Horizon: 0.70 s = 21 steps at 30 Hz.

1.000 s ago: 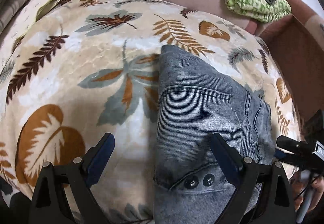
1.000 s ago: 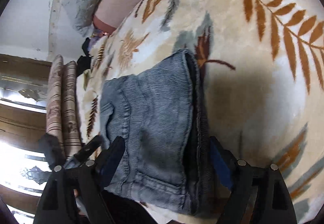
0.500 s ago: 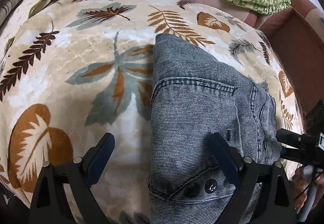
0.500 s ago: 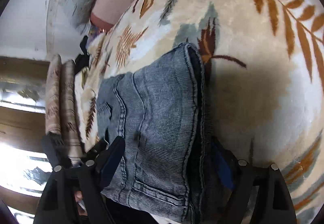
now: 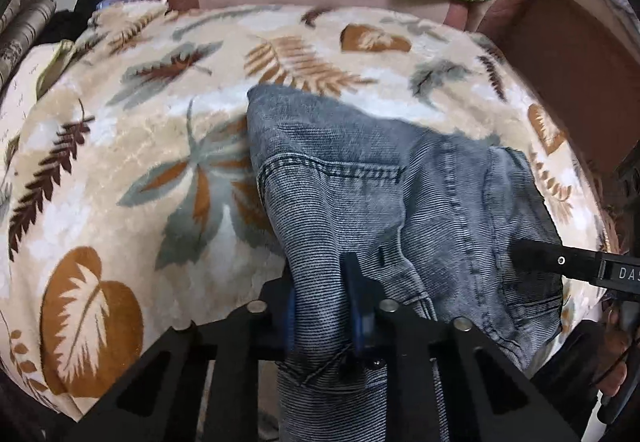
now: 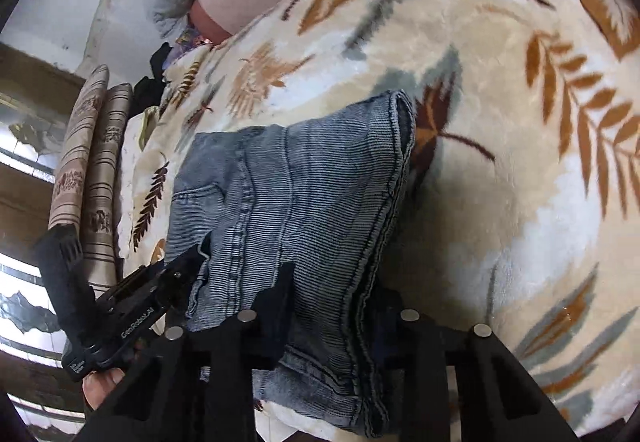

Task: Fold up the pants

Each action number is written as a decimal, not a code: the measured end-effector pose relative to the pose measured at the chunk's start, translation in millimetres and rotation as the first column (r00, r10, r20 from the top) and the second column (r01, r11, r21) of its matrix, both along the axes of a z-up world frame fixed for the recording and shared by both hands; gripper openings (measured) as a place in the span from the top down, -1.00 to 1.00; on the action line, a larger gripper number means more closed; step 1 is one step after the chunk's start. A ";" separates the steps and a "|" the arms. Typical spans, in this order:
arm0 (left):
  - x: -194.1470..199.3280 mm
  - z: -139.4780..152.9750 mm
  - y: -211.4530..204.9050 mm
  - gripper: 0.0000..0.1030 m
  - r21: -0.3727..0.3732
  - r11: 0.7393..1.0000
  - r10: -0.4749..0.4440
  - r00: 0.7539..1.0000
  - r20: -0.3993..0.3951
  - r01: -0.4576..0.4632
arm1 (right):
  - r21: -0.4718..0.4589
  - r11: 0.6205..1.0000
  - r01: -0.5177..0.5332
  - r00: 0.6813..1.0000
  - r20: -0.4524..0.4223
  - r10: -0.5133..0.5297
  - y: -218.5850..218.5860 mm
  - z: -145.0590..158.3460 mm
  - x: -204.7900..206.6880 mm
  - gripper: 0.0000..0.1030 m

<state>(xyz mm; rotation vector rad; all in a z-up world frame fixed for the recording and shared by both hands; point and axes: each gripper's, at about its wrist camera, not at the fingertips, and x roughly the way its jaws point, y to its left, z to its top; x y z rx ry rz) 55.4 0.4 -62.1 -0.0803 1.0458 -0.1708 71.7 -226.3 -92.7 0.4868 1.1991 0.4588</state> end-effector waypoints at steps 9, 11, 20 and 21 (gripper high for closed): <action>8.2 88.2 21.1 0.64 0.027 1.000 0.010 0.968 0.251 -0.017 | -0.002 0.999 -0.040 0.975 0.218 0.040 21.9 89.0 27.8 0.47; 22.4 98.9 36.4 0.64 0.023 0.999 0.036 0.962 0.269 -0.044 | 0.008 0.999 -0.051 0.964 0.260 0.048 28.8 106.6 43.7 0.47; 67.0 93.1 76.6 0.65 0.003 0.997 0.074 0.954 0.290 -0.078 | -0.002 0.996 -0.086 0.940 0.331 0.082 61.6 129.6 98.1 0.47; 67.5 91.6 75.2 0.65 0.018 0.997 0.067 0.951 0.302 -0.076 | -0.004 0.996 -0.093 0.944 0.317 0.089 64.0 124.1 100.2 0.47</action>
